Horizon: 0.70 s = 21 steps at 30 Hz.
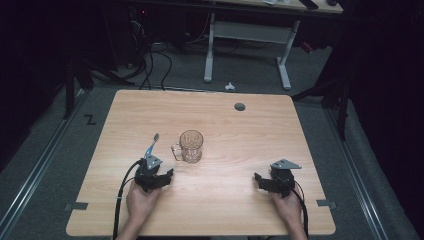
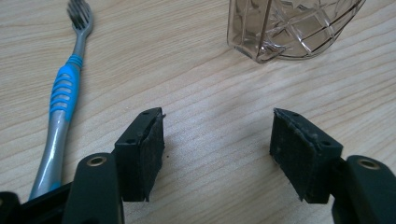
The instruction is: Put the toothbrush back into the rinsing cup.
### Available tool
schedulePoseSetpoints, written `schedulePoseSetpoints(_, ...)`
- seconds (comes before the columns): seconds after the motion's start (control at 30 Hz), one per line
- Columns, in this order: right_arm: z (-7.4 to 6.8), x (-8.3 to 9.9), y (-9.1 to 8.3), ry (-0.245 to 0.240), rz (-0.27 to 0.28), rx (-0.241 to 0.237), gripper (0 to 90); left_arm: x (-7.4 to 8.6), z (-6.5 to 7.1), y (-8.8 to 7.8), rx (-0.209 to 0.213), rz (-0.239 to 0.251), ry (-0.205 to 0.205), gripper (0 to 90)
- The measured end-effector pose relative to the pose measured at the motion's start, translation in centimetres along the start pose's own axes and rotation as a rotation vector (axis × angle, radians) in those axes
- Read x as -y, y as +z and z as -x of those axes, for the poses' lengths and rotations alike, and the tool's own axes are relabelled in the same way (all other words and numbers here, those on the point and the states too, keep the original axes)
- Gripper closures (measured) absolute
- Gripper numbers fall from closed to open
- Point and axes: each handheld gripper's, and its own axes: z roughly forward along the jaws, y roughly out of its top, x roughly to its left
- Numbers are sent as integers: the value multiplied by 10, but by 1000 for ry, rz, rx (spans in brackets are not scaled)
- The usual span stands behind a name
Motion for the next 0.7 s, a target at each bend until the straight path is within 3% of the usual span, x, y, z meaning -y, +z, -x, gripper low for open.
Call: schedulePoseSetpoints(0.7, 0, 0, 0, 0, 0, 0, 248, -1, 1, 1, 2, -1, -7, 329)
